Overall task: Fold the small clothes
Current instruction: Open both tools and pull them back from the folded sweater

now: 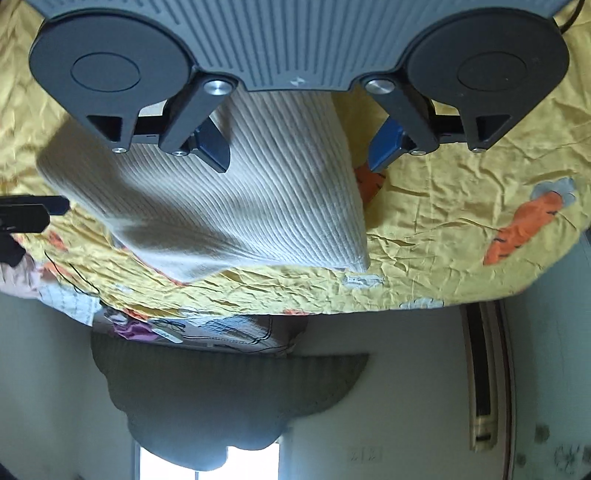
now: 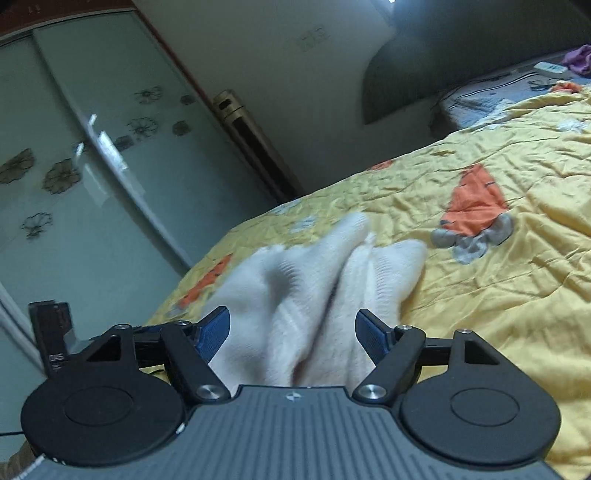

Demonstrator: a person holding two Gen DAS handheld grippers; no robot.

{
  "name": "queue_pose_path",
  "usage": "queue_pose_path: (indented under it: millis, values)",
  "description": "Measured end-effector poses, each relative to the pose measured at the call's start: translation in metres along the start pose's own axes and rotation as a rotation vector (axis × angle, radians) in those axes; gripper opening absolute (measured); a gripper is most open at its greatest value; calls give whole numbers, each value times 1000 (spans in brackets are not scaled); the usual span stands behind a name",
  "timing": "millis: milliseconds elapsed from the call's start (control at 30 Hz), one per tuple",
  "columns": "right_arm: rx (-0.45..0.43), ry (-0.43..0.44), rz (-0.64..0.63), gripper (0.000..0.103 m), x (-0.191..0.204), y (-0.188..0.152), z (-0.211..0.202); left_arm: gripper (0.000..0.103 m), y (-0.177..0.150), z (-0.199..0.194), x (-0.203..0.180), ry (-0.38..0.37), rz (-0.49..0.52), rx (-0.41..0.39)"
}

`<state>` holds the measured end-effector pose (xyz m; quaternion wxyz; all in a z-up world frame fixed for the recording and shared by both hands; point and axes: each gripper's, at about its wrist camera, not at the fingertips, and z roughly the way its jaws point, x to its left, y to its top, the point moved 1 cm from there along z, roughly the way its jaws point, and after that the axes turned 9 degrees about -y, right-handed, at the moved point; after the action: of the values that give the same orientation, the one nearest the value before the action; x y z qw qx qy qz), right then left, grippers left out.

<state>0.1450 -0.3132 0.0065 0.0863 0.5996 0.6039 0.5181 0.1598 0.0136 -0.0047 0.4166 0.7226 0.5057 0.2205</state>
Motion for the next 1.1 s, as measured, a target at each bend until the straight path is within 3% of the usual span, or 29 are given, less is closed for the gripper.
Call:
queue_pose_path:
  millis: [100, 200, 267, 333, 433, 500, 567, 633, 733, 900, 967, 1067, 1100]
  values:
    - [69, 37, -74, 75, 17, -14, 0, 84, -19, -20, -13, -3, 59, 2]
    - [111, -48, -157, 75, 29, -24, 11, 84, -38, -37, -20, -33, 96, 12]
    - [117, -75, -151, 59, 27, -27, 16, 84, -48, -42, -25, -64, 121, 31]
    - [115, -107, -143, 25, 25, -29, 18, 84, -57, -38, -31, -46, 160, 58]
    - [113, -144, -126, 19, 19, -35, 18, 84, -64, -28, -33, 46, 198, 73]
    - [108, -157, -108, 16, 16, -38, 14, 85, -62, -26, -26, 93, 167, 57]
    - [108, -166, -101, 15, 14, -42, 10, 86, -60, -25, -14, 84, 111, 55]
    - [121, -183, -106, 14, 13, -47, 11, 97, -63, -21, -4, 86, 73, 61]
    - [146, -203, -98, 16, 9, -50, 23, 99, -66, -17, 5, 101, 17, 101]
    - [115, -227, -88, 24, 16, -50, 15, 98, -66, -35, -2, 110, -20, 96]
    - [78, -251, -87, 32, 23, -54, 6, 98, -68, -40, -6, 116, -34, 102]
    - [8, -276, -91, 56, 38, -61, -9, 98, -75, -43, -14, 128, -71, 111]
    - [-10, -293, -109, 69, 44, -64, -12, 98, -78, -42, -17, 124, -92, 116]
